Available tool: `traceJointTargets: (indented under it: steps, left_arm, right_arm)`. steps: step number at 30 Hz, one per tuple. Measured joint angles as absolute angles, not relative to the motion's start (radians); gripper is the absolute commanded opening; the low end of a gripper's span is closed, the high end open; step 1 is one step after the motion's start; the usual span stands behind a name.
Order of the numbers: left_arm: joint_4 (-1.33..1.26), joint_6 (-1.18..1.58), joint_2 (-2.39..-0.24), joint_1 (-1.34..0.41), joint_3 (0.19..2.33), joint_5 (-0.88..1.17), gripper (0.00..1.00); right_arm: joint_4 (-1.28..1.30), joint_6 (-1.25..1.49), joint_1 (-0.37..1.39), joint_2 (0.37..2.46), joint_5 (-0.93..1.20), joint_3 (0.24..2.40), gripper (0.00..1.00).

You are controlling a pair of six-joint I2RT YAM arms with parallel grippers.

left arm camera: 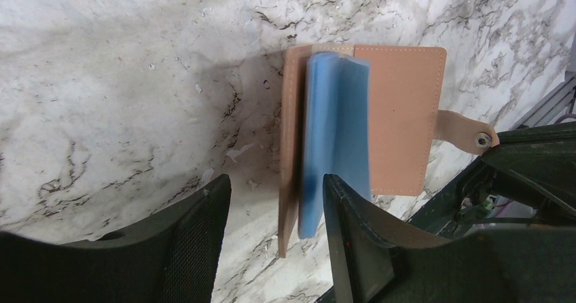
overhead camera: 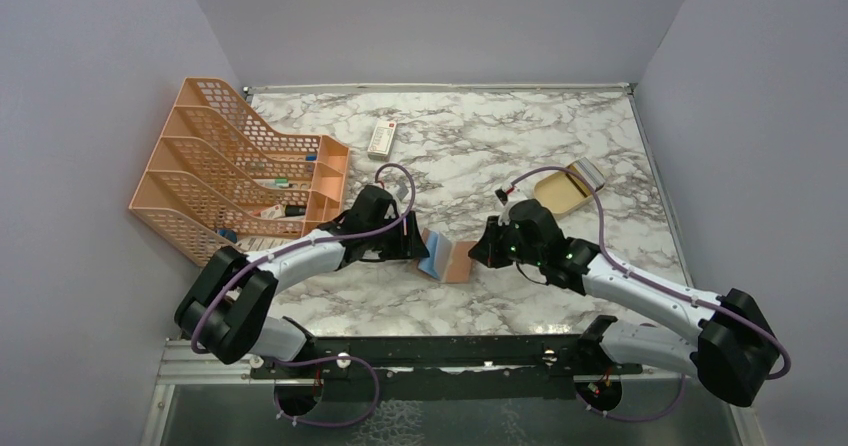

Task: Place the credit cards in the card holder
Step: Open the card holder at the center of the board.

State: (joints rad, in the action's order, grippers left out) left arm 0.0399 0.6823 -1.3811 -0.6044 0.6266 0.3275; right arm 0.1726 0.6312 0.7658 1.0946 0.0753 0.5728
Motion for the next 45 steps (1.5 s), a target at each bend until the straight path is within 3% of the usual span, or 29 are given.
traceJointTargets:
  steps: [5,8,11,14,20,30,35,45]
  left_arm:
    - [0.003,0.686,-1.414,-0.604,0.622,0.352,0.51]
    - [-0.017,0.691,-1.425,-0.604,0.616,0.364,0.30]
    - [-0.028,0.698,-1.427,-0.604,0.609,0.380,0.11]
    - [-0.041,0.707,-1.426,-0.604,0.608,0.402,0.00]
    - [-0.022,0.727,-1.382,-0.604,0.612,0.430,0.00]
    - [0.151,0.697,-1.361,-0.605,0.748,0.379,0.00]
    - [0.177,0.693,-1.338,-0.605,0.779,0.364,0.00]
    - [0.211,0.702,-1.354,-0.607,0.783,0.364,0.00]
  right_arm:
    - [0.173,0.631,0.766,1.090,0.075,0.572,0.01]
    - [0.173,0.631,0.766,1.090,0.075,0.569,0.04]
    - [0.179,0.623,0.766,1.089,0.060,0.569,0.20]
    - [0.215,0.612,0.766,1.076,0.030,0.569,0.34]
    - [0.321,0.588,0.766,1.038,-0.003,0.626,0.49]
    - [0.272,0.646,0.766,1.077,0.121,0.734,0.53]
    - [0.160,0.712,0.766,1.164,0.202,0.731,0.60]
    - [0.065,0.740,0.766,1.397,0.273,0.736,0.61]
